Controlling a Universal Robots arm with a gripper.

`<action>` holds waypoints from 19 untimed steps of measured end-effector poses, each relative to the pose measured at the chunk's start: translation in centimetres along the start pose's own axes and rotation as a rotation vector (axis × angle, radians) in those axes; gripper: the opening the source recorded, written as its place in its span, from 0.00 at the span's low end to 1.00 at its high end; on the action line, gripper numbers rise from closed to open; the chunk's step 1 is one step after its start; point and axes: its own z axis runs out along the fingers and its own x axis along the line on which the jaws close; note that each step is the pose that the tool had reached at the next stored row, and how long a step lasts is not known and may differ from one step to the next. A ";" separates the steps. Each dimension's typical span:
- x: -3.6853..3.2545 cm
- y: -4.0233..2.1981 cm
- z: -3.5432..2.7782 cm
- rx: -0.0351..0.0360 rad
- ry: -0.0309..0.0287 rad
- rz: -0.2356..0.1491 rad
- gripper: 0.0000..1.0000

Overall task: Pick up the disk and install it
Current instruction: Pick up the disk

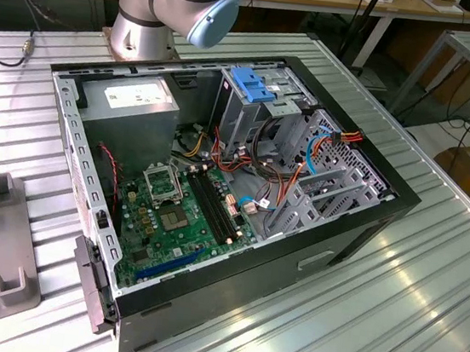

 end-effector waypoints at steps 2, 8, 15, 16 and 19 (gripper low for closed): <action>0.00 -0.04 0.17 0.0046 0.0010 -0.001 0.47; 0.01 -0.30 1.34 0.0065 0.0015 -0.001 0.53; 0.05 -0.34 3.01 0.0064 0.0016 -0.001 0.53; 0.05 -0.34 3.24 0.0063 0.0016 -0.001 0.53; -0.01 -0.36 3.89 0.0063 0.0016 -0.001 0.53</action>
